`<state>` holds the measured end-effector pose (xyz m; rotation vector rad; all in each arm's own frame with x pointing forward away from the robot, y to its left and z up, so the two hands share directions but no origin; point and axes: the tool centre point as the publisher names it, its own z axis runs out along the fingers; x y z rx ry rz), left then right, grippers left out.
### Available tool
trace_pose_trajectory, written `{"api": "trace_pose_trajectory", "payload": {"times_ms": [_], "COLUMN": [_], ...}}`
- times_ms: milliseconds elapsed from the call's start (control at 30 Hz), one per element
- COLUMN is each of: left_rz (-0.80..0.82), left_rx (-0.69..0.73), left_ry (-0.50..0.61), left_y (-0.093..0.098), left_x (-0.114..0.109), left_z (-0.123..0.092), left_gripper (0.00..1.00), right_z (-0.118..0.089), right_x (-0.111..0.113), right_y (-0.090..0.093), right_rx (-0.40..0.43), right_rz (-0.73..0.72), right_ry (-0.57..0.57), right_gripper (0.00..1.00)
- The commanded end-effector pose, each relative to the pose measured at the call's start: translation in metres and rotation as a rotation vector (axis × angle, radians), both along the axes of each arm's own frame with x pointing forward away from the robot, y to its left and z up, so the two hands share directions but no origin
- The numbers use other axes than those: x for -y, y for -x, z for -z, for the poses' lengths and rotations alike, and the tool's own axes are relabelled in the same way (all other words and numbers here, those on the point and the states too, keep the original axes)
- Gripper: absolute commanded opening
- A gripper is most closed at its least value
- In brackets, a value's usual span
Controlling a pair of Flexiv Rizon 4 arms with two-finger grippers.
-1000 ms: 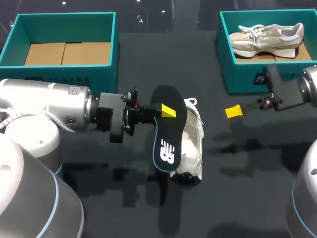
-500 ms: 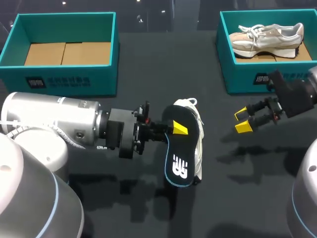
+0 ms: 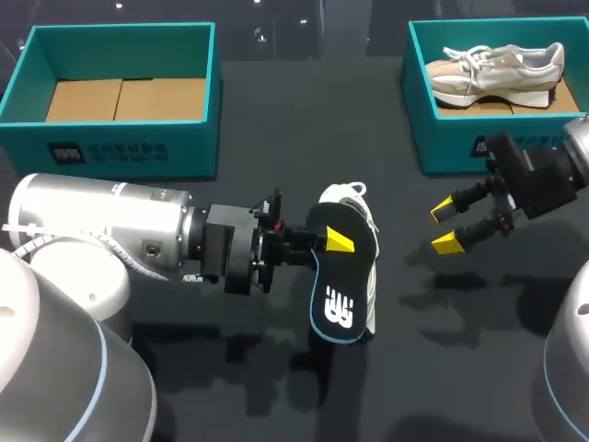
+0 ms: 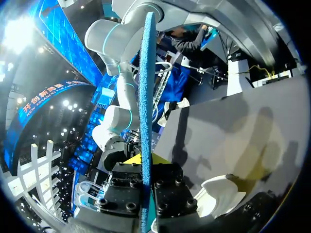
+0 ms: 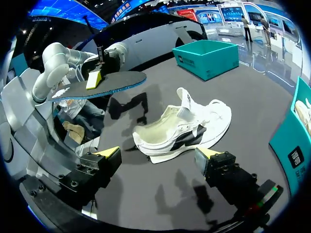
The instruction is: Take the shoe out of the shoebox, open the shoe tongue, remove and reinsert the insole, then place the shoe into the shoebox
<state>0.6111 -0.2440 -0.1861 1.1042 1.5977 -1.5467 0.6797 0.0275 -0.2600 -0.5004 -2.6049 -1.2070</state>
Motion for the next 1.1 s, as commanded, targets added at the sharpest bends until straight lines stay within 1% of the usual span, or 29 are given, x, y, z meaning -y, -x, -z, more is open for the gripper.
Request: {"api": "trace_pose_trajectory", "payload": {"times_ms": [33, 133, 200, 333, 433, 500, 533, 567, 900, 967, 1033, 1100], "left_rz": [0.002, -0.010, -0.026, -0.043, -0.062, -0.064, -0.064, -0.064, -0.064, -0.061, -0.063, -0.072], "left_rx": [-0.049, -0.094, -0.120, -0.156, -0.190, -0.197, -0.197, -0.197, -0.197, -0.202, -0.212, -0.212], "left_ry": [-0.006, -0.013, -0.011, -0.006, 0.008, 0.022, 0.022, 0.022, 0.022, 0.020, 0.023, 0.021], "left_y": [0.003, 0.006, 0.006, 0.010, 0.012, 0.014, 0.014, 0.014, 0.014, 0.013, 0.009, 0.006], "left_x": [0.003, 0.005, 0.007, 0.012, 0.016, 0.018, 0.018, 0.018, 0.018, 0.019, 0.020, 0.022], "left_z": [0.006, 0.016, 0.021, 0.032, 0.038, 0.039, 0.039, 0.039, 0.039, 0.041, 0.045, 0.046], "left_gripper": [0.00, 0.00, 0.00, 0.00, 0.00, 0.00, 0.00, 0.00, 0.00, 0.00, 0.00, 0.00], "right_z": [0.012, 0.028, 0.035, 0.046, 0.054, 0.058, 0.061, 0.064, 0.064, 0.069, 0.072, 0.076], "right_x": [-0.007, -0.007, -0.004, -0.004, -0.010, -0.013, -0.015, -0.017, -0.017, -0.023, -0.029, -0.035], "right_y": [0.009, 0.009, 0.011, 0.014, 0.017, 0.018, 0.018, 0.018, 0.018, 0.018, 0.018, 0.018], "right_rx": [0.197, 0.211, 0.234, 0.274, 0.304, 0.305, 0.295, 0.267, 0.267, 0.266, 0.281, 0.289], "right_rz": [-0.053, -0.065, -0.079, -0.093, -0.123, -0.145, -0.159, -0.186, -0.186, -0.204, -0.217, -0.235], "right_ry": [0.123, 0.149, 0.132, 0.121, 0.161, 0.169, 0.179, 0.197, 0.197, 0.267, 0.277, 0.315], "right_gripper": [1.00, 1.00, 1.00, 1.00, 1.00, 1.00, 1.00, 1.00, 1.00, 1.00, 1.00, 1.00]}}
